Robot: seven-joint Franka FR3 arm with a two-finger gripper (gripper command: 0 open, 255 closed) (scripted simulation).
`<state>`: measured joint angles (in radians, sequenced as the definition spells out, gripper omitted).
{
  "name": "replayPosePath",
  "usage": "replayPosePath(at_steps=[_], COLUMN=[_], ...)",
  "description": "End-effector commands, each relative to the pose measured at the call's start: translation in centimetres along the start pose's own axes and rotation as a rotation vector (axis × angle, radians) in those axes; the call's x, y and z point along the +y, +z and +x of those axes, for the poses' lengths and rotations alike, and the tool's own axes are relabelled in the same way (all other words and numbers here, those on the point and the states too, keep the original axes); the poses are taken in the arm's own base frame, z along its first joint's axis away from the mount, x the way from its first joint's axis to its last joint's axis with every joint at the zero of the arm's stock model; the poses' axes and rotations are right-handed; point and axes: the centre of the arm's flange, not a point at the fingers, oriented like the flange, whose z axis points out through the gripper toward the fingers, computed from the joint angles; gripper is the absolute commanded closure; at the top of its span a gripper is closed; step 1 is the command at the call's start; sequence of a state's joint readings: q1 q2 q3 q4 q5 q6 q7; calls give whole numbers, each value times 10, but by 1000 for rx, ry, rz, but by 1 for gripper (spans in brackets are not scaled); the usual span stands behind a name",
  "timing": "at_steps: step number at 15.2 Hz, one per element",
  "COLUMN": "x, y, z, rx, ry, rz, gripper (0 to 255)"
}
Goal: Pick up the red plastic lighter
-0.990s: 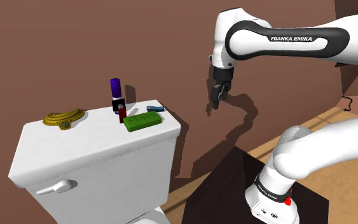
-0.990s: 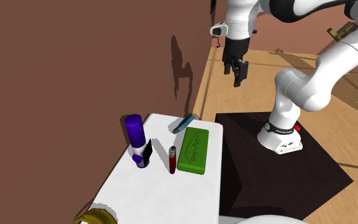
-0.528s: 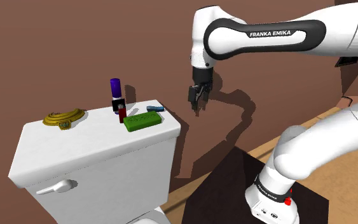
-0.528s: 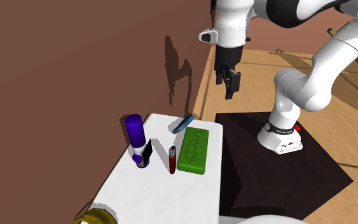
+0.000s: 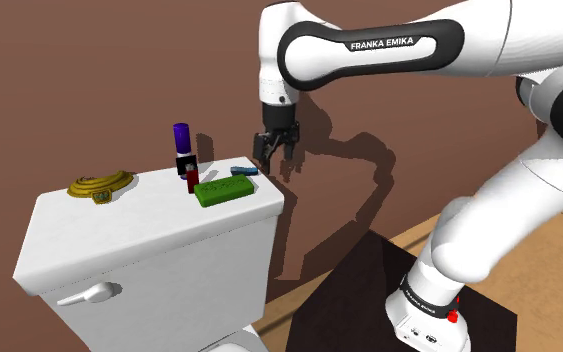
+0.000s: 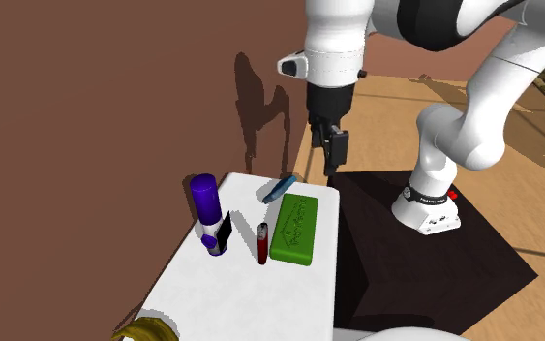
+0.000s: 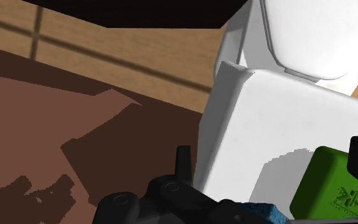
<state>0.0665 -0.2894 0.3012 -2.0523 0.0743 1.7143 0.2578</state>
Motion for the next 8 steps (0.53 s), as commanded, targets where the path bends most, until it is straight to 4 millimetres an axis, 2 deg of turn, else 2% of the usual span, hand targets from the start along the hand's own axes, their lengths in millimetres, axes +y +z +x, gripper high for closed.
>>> replayPosePath(at_steps=[1, 8], x=[-22, -88], y=[-2, -13], z=[18, 74], rx=[8, 33], ry=[7, 26], rz=[8, 29], gripper=[0, 0])
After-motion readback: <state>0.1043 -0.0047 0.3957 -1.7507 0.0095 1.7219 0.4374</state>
